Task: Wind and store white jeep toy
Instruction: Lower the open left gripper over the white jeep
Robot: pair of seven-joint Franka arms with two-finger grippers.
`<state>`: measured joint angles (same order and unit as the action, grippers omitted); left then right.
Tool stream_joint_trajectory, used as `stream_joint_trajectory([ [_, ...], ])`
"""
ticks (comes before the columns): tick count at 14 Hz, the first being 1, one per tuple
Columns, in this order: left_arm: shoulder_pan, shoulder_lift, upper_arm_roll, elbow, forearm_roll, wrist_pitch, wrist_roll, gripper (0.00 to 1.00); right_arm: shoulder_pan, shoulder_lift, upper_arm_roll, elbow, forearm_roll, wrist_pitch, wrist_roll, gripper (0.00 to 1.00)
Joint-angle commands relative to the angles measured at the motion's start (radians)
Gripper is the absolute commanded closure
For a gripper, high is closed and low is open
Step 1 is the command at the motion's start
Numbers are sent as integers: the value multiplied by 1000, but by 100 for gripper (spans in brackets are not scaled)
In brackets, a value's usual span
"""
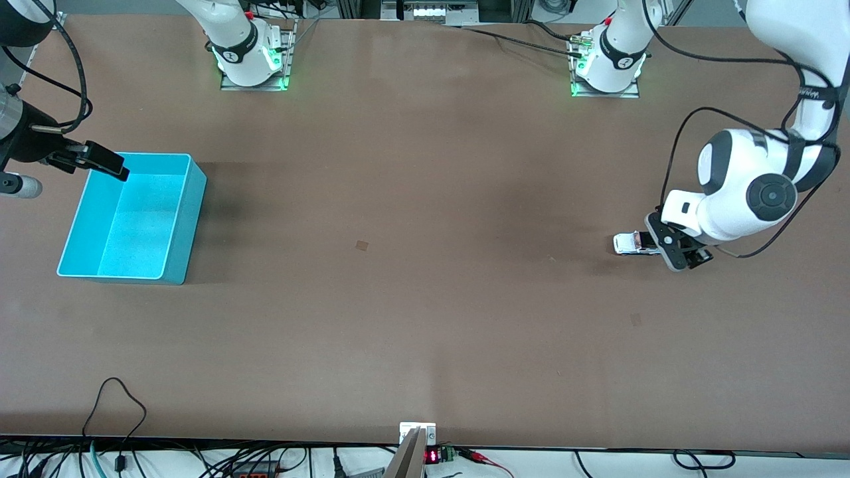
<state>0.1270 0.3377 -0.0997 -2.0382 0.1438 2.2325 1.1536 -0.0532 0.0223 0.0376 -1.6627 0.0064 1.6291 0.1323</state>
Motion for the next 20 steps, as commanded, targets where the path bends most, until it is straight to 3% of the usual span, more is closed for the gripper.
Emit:
stream_joint_trajectory([
  [1,22,7,-52,-36,16,15,72,0,-8,1,4,6,-8,-11,-20,0],
  [5,39,14,-80,-59,17,19,101,0,-8,1,4,6,-8,-11,-19,0],
  [11,60,18,-80,-59,22,117,339,0,-8,1,4,6,-8,-11,-19,0],
  [20,103,52,-80,-102,22,164,368,0,-8,1,-4,4,-8,-11,-20,0],
])
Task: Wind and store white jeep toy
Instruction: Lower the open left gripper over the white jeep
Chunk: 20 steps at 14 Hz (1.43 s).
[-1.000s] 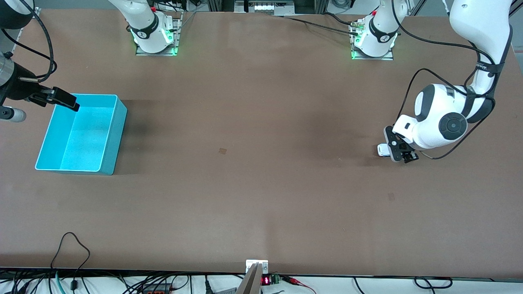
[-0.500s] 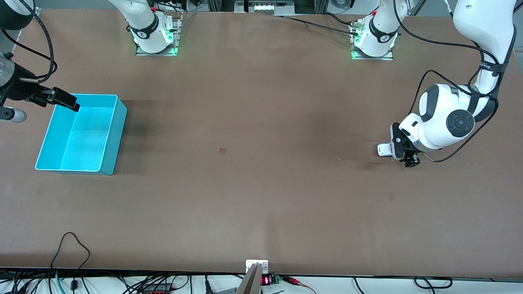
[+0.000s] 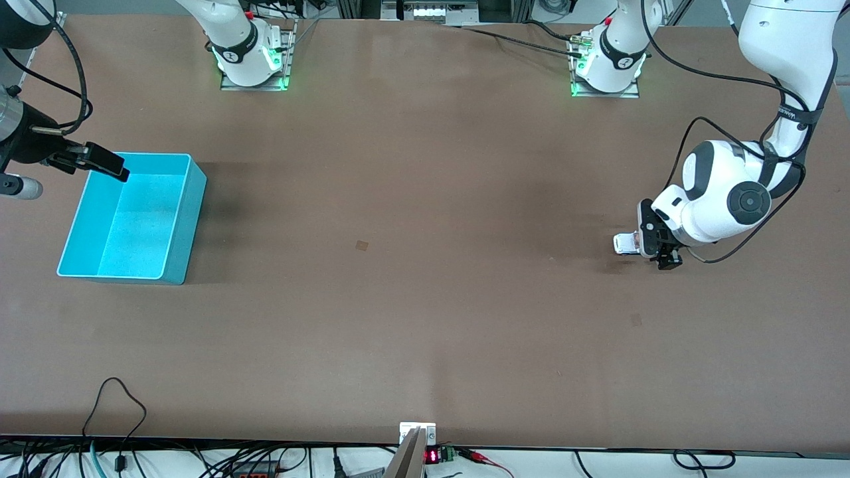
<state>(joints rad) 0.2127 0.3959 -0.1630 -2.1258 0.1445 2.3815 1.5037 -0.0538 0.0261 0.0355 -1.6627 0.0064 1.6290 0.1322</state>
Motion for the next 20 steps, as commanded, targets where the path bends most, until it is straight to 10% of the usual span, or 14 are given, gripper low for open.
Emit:
stream_joint_trajectory([
  [1,19,4,-16,-14,21,15,18,0,-8,-3,-2,6,-8,-11,-20,0],
  [20,73,29,-44,-34,20,65,69,0,-8,-3,-3,5,-8,-11,-19,0],
])
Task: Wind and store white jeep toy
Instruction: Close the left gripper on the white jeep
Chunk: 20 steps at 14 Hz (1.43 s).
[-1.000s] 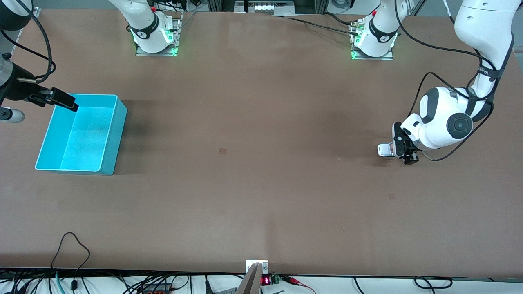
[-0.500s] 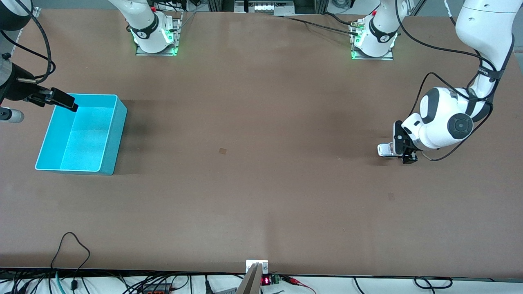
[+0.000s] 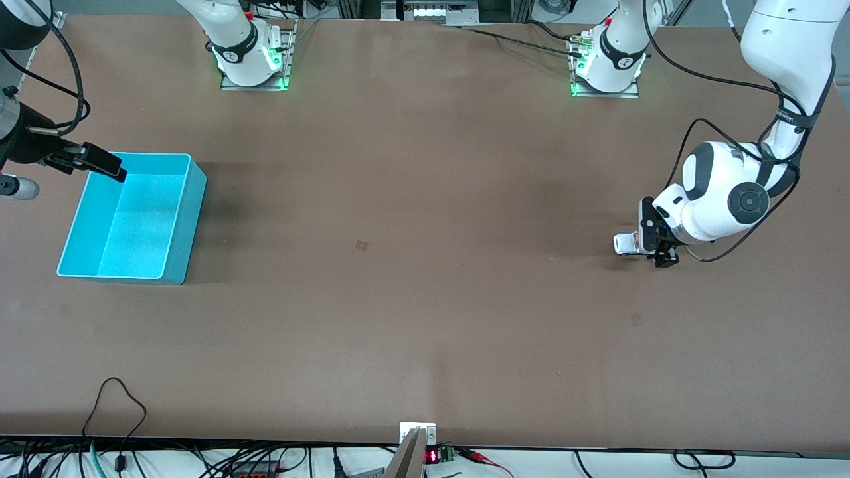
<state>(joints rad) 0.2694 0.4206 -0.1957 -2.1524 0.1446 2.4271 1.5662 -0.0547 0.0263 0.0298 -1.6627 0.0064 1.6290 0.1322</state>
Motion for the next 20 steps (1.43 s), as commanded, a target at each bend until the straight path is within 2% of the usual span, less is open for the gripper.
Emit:
stream_joint_trajectory([
  [1,16,4,-11,-7,20,26,6,0,-7,-3,2,4,-8,-11,-19,0],
  [5,16,4,-11,-9,20,26,9,2,-7,-3,2,6,-8,-11,-20,0],
  [7,16,4,-11,-11,20,26,14,15,-7,-3,2,4,-8,-11,-19,0],
  [8,16,4,-11,-12,20,26,14,36,-7,-3,2,4,-8,-11,-20,0],
  [12,16,3,-11,-14,21,26,12,65,-7,-2,2,4,-8,-11,-20,0],
  [15,16,-2,-11,-21,21,26,15,75,-7,-3,2,4,-8,-11,-20,0],
  [20,16,1,-11,-23,21,29,6,83,-7,-3,-13,4,-3,-11,-20,0],
])
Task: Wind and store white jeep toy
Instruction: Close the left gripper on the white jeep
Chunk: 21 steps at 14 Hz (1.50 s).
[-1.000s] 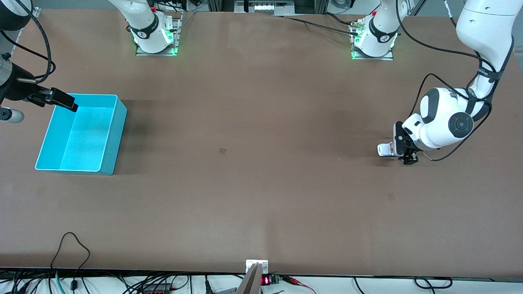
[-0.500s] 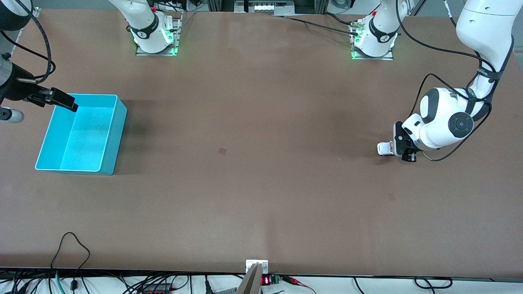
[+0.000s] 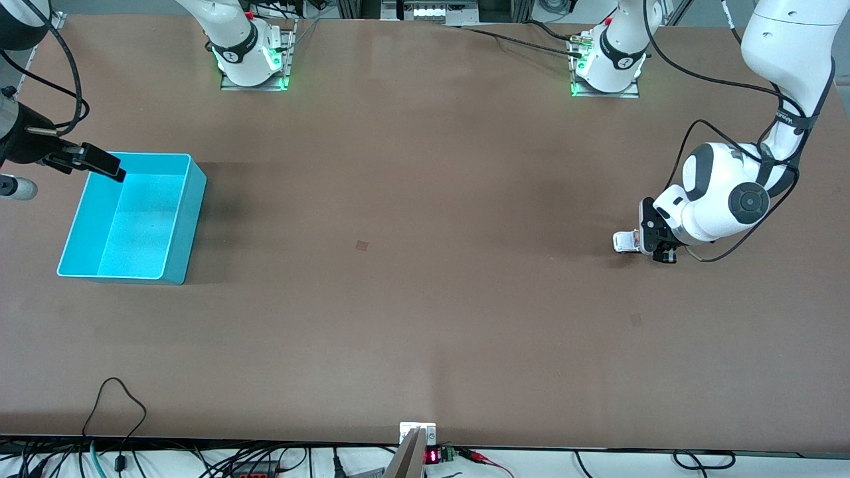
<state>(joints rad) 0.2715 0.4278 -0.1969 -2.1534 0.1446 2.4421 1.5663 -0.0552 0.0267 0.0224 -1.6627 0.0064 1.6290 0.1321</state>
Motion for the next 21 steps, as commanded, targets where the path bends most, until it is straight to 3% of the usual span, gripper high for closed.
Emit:
stream_joint_trajectory([
  [1,14,-4,-10,-22,21,14,0,84,-6,-4,-9,4,-5,-11,-20,0],
  [17,34,31,-9,-22,23,46,-38,85,-2,-4,-9,3,-5,-12,-20,0],
  [21,70,43,-9,-22,79,66,-35,86,-2,-4,-7,3,-5,-12,-20,0],
])
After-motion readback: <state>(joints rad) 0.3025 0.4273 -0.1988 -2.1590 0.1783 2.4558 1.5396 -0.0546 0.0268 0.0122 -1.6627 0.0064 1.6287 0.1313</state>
